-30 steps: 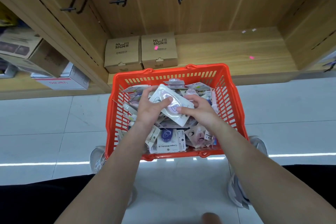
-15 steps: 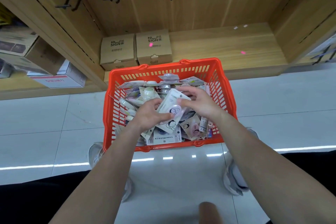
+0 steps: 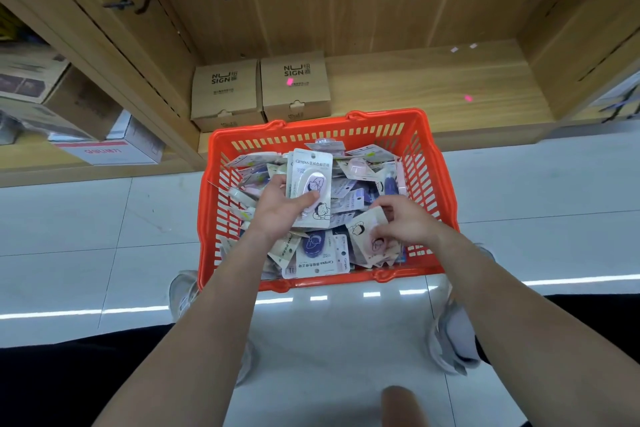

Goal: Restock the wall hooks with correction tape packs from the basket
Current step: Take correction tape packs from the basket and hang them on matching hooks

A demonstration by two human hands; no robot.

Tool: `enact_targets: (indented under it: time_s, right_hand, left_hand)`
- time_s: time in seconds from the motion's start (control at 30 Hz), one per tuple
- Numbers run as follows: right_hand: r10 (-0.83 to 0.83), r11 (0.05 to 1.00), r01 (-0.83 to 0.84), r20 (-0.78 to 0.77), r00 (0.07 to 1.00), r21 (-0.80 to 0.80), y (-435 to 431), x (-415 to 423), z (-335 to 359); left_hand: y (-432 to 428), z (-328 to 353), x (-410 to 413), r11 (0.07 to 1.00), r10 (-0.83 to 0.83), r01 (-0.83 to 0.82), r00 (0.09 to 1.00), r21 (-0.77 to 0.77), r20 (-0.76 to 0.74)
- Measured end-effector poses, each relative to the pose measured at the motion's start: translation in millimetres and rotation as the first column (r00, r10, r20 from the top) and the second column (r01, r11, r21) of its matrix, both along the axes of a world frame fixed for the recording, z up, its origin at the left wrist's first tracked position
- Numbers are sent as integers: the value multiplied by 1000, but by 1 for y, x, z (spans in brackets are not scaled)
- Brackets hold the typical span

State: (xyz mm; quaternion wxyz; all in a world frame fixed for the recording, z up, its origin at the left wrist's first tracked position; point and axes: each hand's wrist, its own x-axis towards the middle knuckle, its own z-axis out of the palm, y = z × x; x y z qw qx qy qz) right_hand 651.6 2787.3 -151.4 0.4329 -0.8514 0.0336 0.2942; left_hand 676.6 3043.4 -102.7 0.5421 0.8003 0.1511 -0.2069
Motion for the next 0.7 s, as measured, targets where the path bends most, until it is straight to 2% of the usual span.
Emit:
enact_targets:
  time_s: [0.17, 0.27, 0.47, 0.6, 0.7]
  right_hand:
    - [-90, 984, 91, -14, 996, 151, -9, 15, 36]
    - [-224, 956, 217, 10, 975, 196, -14, 15, 47]
    - [-535, 760, 483, -2, 845, 436, -8, 14, 78]
    - [-634, 579, 537, -76, 770, 614, 0, 17, 102]
    - [-664, 515, 553, -103, 741, 655, 10, 15, 108]
  left_hand:
    - [4, 9, 3, 999, 39, -38, 999, -32, 8]
    - [3, 18, 0, 998, 38, -38, 999, -41, 15]
    - [1, 39, -11, 999, 33, -32, 999, -42, 17]
    - [10, 48, -18, 993, 88, -85, 996, -87, 29]
    - [16, 44, -27, 982, 129, -125, 991, -141, 22]
